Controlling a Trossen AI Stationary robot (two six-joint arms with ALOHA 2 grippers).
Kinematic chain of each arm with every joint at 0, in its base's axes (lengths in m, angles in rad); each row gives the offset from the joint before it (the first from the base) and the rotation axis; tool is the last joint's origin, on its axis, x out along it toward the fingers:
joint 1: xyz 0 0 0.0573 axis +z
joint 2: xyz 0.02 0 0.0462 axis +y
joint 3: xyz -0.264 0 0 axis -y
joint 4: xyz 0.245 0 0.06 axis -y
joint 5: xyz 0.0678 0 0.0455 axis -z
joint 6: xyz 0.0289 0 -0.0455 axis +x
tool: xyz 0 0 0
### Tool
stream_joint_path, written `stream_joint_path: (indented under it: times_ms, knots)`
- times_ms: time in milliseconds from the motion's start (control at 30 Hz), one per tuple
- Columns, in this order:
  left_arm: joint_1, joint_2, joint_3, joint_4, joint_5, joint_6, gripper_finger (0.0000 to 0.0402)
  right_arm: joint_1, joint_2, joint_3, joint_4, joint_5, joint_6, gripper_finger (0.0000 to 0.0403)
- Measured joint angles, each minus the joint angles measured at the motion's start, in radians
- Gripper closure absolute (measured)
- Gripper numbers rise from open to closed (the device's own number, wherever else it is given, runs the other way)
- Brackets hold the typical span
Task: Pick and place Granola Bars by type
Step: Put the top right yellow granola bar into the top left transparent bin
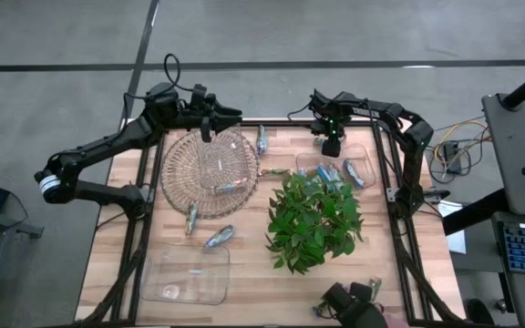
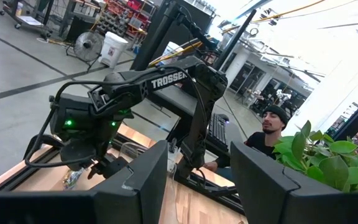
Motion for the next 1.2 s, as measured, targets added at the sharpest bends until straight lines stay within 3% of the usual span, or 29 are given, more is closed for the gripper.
stream_joint_path:
  times_ms: [333, 800, 1200]
  knots:
    - [0.000, 0.000, 0.000, 0.000, 0.000, 0.000, 0.0244, -0.004, 0.003, 0.000, 0.014, -0.001, -0.025, 0.0382]
    - [0.000, 0.000, 0.000, 0.000, 0.000, 0.000, 0.0244, -0.010, 0.004, 0.000, 0.015, 0.001, -0.024, 0.0395]
    - [0.000, 0.000, 0.000, 0.000, 0.000, 0.000, 0.0244, -0.010, -0.004, 0.031, -0.026, 0.068, 0.014, 0.0395]
